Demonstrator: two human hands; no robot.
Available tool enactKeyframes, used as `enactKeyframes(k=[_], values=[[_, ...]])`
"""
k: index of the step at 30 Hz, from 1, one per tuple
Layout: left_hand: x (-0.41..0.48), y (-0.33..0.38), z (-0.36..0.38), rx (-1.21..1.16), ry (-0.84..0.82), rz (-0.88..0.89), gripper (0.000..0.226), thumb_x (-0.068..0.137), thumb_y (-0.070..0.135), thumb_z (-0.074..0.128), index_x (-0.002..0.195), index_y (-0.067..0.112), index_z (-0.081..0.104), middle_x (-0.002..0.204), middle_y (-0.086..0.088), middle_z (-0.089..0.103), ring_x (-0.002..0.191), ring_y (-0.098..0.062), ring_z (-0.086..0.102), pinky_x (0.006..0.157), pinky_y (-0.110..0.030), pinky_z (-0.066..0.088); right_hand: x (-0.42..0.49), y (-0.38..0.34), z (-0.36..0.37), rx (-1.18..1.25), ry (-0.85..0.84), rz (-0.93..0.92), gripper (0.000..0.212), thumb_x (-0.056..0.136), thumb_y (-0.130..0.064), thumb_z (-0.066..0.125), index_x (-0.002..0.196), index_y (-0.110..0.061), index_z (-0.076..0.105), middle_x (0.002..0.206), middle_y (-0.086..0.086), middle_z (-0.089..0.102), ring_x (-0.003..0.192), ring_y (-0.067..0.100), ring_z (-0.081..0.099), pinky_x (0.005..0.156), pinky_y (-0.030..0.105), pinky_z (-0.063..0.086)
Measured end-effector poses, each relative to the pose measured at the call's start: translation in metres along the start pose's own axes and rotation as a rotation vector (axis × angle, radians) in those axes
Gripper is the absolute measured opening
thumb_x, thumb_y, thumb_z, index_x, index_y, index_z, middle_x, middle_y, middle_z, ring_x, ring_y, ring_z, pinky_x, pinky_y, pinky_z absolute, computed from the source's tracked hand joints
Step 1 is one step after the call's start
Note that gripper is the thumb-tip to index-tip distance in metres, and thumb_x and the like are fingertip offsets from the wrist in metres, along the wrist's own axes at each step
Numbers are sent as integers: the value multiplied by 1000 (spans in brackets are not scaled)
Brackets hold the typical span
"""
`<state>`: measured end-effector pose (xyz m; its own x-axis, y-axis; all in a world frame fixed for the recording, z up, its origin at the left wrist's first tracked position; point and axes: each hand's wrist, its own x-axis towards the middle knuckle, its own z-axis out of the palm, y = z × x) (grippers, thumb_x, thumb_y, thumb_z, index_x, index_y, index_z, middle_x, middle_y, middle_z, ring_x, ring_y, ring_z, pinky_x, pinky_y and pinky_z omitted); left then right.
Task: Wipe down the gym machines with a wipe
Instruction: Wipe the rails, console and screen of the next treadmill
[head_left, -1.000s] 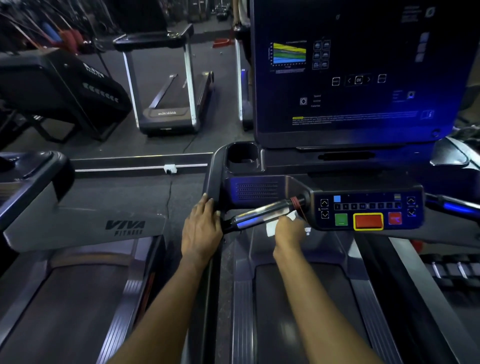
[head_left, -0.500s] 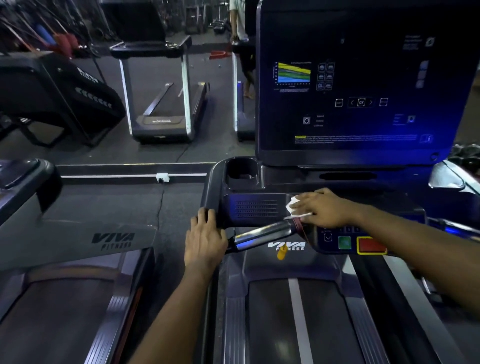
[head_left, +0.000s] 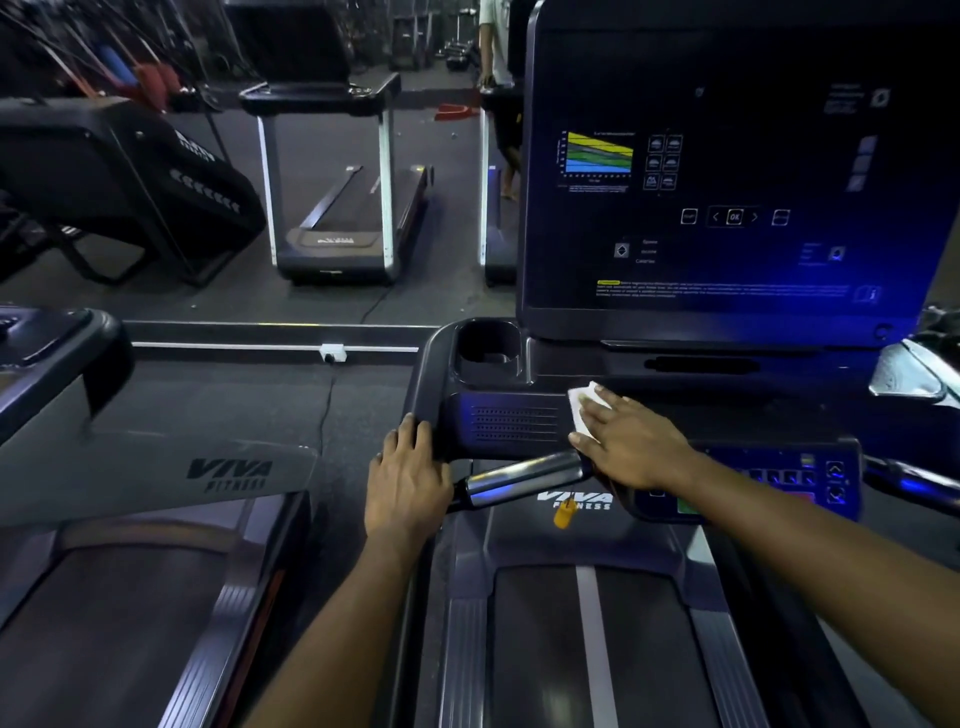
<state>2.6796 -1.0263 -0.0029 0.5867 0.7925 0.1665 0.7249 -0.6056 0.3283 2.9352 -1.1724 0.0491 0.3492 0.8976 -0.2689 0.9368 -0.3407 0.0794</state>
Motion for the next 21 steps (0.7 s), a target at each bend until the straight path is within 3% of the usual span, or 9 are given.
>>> enactKeyframes(k=[3,8,12,14,18,19,21], values=[[0,-2,3,39,7,51,55,93,22,51,147,15,41,161,-7,33,145,-29,34,111,-48,39,3,-8,7,20,27,127,75,105,-58,13,161,-8,16,169,8,9,156,20,3,127,38,6],[2,-5,6,35,-4,63,60,94,18,46,153,15,37,164,-7,29,151,-28,25,120,-48,28,-6,-8,2,65,74,207,82,102,-63,14,157,-4,25,163,17,29,152,27,23,124,43,17],[1,-3,5,33,-14,96,58,97,17,45,154,16,38,164,-7,29,153,-27,22,123,-46,24,1,-9,-9,152,-21,275,91,98,-71,12,159,-4,19,167,17,15,156,26,8,125,48,3],[1,-3,4,40,-40,106,56,99,18,44,154,18,37,165,-7,28,153,-27,21,124,-44,23,0,-11,-13,144,-38,298,91,98,-72,12,157,-4,25,166,18,17,156,27,7,125,49,2],[10,2,-8,89,-61,121,66,92,20,47,157,19,33,154,-5,45,140,-27,39,112,-42,37,-16,-16,-15,-14,-43,335,84,101,-65,12,126,-7,67,150,15,50,154,32,15,124,51,5],[14,8,-13,101,-77,116,71,90,21,47,158,21,29,145,-5,52,132,-28,46,107,-42,40,-18,-18,-14,-27,-33,348,84,101,-65,13,126,-6,67,151,16,48,154,32,13,124,51,5],[30,24,-24,97,-116,86,76,89,23,47,161,23,20,133,-8,57,121,-30,51,101,-44,41,-16,-17,-14,43,9,364,87,101,-67,17,145,1,48,162,20,29,155,30,8,124,46,6]])
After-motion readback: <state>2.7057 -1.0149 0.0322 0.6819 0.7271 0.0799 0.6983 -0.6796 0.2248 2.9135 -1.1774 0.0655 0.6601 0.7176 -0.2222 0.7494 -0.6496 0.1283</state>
